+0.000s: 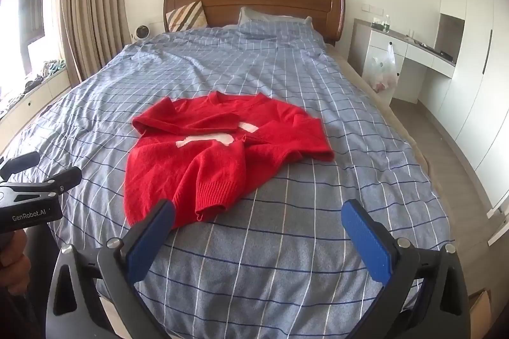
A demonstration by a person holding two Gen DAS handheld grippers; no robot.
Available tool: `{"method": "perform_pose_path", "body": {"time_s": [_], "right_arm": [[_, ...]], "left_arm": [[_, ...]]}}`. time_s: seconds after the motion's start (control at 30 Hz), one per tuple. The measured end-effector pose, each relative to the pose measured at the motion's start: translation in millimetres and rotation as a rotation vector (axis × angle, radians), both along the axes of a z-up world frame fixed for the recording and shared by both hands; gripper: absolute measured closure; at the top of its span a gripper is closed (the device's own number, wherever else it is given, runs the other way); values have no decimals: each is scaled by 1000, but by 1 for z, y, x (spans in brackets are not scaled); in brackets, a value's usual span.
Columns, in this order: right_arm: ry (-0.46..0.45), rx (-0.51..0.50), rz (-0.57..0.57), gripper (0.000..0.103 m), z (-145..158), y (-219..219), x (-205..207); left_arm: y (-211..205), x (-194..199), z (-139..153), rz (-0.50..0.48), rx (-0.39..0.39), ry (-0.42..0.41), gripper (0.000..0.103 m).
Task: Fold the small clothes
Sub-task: 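Approach the red sweater with both grippers open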
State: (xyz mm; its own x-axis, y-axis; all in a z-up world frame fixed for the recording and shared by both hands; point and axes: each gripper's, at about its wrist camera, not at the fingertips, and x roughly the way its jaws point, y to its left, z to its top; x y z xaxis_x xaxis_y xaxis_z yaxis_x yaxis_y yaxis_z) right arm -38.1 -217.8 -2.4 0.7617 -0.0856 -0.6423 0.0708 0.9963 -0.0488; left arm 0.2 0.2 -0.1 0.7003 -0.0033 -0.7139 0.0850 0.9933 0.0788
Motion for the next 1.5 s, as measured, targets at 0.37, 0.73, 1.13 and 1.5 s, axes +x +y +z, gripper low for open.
{"method": "perform_pose_path", "body": {"time_s": [0.37,0.73,1.13,1.5], "right_arm": [[8,15,13,0,-5,4,-3],[-4,32,-2,0,-4,3,-10],[25,27,-66,0,-10,-4,-9],[55,56,-45,0,-21,1,-14]], "left_arm": [[2,-1,0,-2,-21,7,0],[3,-3,3,-8,-41,20,0],[7,-7,-5,-38,-77,61,0],[-7,-7,-9,-104,-62,77,0]]}}
